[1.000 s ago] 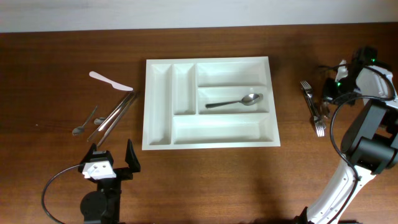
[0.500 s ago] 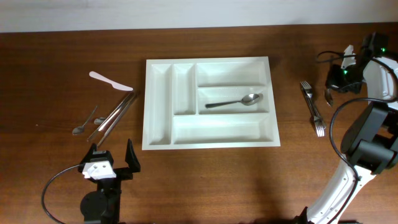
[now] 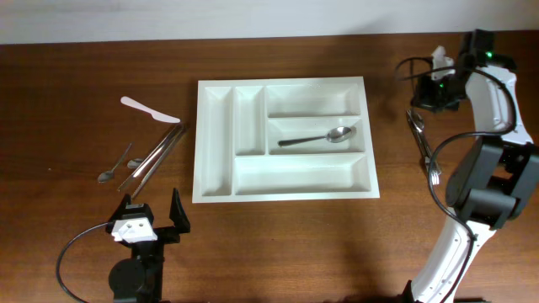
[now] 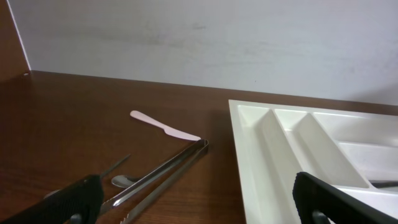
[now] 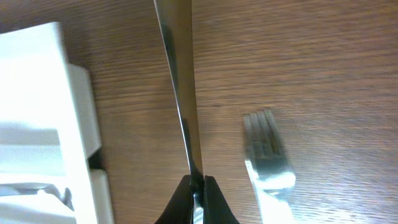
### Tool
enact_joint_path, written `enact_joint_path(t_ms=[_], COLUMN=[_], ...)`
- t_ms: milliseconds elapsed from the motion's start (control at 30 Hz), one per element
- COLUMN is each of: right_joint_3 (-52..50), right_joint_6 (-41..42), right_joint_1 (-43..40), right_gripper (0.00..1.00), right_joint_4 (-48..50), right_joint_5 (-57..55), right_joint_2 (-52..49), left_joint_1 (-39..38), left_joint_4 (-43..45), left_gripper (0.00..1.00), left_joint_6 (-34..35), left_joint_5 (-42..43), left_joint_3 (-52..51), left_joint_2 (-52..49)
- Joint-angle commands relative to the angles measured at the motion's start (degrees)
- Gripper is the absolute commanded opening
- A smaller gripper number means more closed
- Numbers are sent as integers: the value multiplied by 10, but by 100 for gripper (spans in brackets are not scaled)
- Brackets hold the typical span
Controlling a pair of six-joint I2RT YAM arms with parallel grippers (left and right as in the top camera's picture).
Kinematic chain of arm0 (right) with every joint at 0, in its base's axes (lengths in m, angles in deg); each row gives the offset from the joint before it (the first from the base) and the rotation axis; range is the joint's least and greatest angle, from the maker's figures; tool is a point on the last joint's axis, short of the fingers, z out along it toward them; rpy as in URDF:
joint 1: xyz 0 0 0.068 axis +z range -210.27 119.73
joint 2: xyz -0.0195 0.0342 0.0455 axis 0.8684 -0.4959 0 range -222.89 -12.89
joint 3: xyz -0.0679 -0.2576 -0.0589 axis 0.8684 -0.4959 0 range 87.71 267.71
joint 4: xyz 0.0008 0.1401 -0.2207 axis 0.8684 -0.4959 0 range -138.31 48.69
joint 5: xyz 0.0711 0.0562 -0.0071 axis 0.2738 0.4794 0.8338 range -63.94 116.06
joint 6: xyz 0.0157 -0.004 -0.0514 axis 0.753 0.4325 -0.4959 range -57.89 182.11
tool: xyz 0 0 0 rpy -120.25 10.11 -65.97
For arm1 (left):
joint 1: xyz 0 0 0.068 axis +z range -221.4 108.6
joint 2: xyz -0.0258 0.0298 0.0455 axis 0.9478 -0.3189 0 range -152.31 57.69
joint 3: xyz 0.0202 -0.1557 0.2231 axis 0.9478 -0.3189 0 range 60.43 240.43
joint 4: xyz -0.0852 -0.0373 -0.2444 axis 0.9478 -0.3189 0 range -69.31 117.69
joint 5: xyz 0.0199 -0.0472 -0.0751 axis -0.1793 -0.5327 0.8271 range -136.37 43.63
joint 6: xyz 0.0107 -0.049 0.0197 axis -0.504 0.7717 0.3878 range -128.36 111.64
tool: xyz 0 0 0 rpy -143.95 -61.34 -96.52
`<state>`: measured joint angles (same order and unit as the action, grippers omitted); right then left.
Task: Pack container
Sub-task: 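Place the second spoon beside the first in the middle compartment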
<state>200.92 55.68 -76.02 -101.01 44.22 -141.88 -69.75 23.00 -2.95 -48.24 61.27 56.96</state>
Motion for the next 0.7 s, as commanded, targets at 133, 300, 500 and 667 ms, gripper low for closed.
enact_joint_path(t_ms=[133, 300, 500, 667], right_joint_3=[48, 50, 50, 50], right_joint_6=[-9, -56, -136, -205], right_joint_1=[64, 106, 149, 175], right_gripper=[4, 4, 4, 4], right_joint_4=[-42, -75, -116, -146], right_joint_5=[12, 12, 35, 90], right_joint_2=[2, 5, 11, 12], left_joint_1=[3, 3, 3, 3], left_joint_4=[0, 0, 0, 0], left_gripper=[99, 99, 99, 99], left_joint_6=[3, 3, 3, 3], left_joint_5=[7, 6, 6, 7], left_joint_3=[-3, -3, -3, -3], left_joint_2=[3, 3, 3, 3])
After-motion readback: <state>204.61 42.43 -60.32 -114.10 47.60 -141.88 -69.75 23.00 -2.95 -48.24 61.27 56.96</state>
